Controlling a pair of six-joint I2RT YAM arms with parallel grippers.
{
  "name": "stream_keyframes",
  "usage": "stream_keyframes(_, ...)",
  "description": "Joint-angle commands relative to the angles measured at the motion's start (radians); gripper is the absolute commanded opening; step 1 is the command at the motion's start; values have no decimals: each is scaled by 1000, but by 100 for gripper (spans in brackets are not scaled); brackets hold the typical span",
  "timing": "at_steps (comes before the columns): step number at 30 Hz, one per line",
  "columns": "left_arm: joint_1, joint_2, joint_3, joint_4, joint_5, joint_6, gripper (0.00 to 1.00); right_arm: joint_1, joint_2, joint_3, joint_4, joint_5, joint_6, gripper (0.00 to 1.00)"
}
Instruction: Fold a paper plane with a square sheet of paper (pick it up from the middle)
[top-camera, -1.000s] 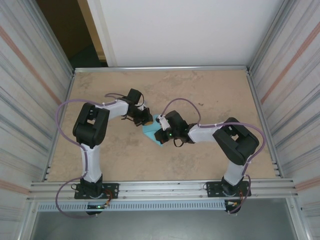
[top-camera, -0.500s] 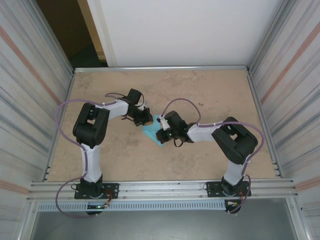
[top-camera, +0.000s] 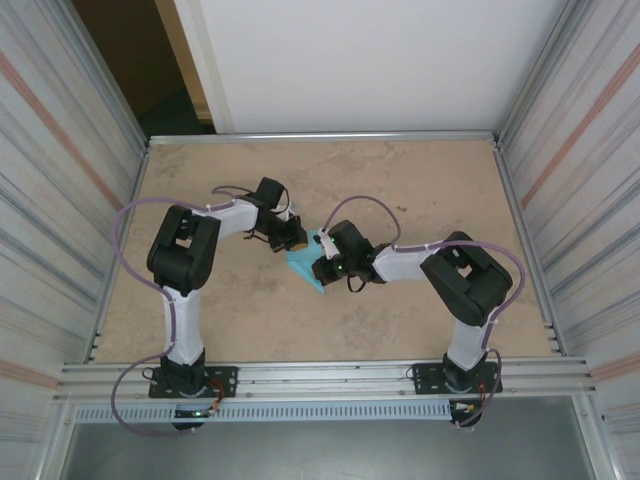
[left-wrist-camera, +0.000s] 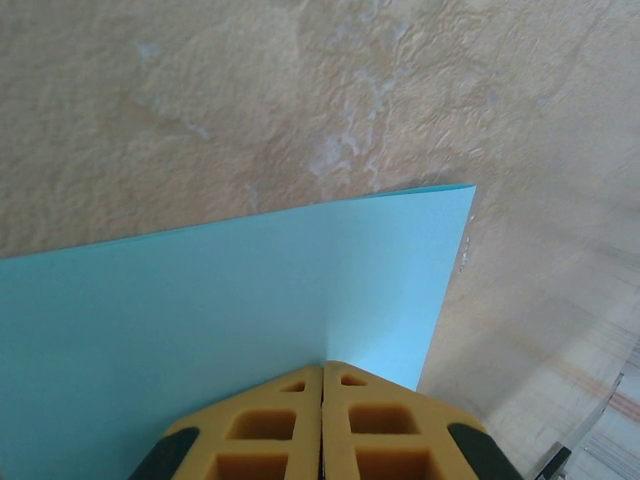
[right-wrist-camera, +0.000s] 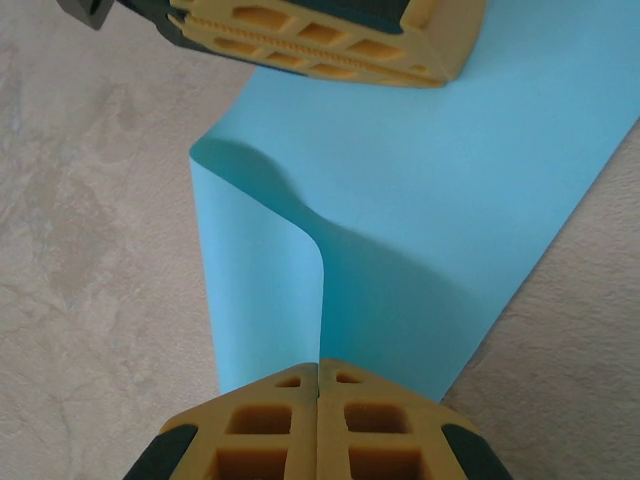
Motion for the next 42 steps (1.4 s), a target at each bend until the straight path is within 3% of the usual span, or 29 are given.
stream_keyframes(1,-18,66,-21,-64,-45,20,8,-7,21,27,-23,-12,15,2)
stream_keyframes(42,-17,66,-30,-57,-47,13,7,-19,42,50,-55,-46,16,2)
